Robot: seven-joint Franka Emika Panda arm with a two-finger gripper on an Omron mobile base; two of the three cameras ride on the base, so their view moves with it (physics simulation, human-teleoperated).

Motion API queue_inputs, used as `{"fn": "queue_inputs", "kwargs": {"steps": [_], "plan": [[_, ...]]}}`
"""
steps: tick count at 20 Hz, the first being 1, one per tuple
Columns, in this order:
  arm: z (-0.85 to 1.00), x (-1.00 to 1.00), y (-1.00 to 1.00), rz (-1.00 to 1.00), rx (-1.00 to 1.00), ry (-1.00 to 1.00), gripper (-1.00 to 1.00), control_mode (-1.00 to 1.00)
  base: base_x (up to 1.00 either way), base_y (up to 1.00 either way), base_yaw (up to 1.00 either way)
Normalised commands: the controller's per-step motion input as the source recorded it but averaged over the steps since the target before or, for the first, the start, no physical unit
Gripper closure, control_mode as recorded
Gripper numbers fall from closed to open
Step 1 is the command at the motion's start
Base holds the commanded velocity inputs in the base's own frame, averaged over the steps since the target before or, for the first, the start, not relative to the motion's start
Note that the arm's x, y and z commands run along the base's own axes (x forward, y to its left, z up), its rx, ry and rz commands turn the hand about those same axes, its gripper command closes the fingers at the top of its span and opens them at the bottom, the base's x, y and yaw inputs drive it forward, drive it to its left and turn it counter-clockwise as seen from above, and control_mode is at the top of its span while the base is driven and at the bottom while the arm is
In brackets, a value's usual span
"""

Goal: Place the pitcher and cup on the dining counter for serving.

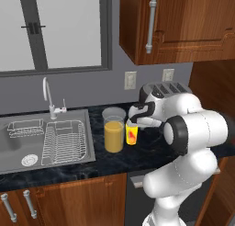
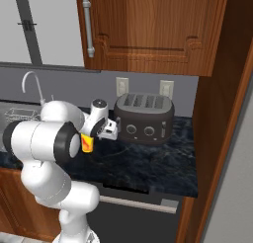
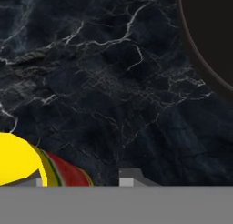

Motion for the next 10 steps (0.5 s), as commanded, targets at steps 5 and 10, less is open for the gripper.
{"fn": "queue_inputs", "kwargs": {"steps": [5, 10], "plan": [[0.0, -0.01, 0.0, 0.0, 0.0, 0.0, 1.0, -1.0, 0.0, 0.0, 0.0], [0.0, -0.17, 0.0, 0.0, 0.0, -0.04, 1.0, -1.0, 0.0, 0.0, 0.0]]}}
